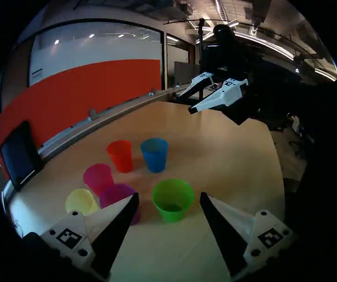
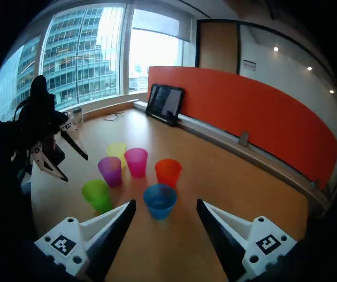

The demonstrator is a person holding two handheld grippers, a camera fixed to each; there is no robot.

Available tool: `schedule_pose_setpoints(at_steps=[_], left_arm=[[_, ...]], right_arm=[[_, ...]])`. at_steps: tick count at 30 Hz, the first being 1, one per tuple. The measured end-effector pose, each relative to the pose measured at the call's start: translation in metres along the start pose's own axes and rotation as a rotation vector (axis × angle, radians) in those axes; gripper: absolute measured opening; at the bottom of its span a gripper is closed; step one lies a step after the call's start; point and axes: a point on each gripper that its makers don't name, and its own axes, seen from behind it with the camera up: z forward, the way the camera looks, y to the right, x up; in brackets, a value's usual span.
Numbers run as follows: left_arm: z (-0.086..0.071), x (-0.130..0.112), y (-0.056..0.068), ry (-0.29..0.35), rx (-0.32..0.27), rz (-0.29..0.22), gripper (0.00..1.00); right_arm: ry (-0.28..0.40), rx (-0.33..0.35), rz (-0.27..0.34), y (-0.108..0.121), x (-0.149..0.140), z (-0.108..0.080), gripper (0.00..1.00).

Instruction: Pour water

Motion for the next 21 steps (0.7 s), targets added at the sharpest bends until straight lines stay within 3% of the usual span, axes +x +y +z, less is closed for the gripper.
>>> schedule_pose_setpoints(at_steps=[21], left_arm=[[0.042, -0.036, 0.003, -0.079, -0.020, 0.007, 0.97]], right_arm=[[-0.019, 0.005, 0.000, 0.003, -0.012, 0.011, 1.00]])
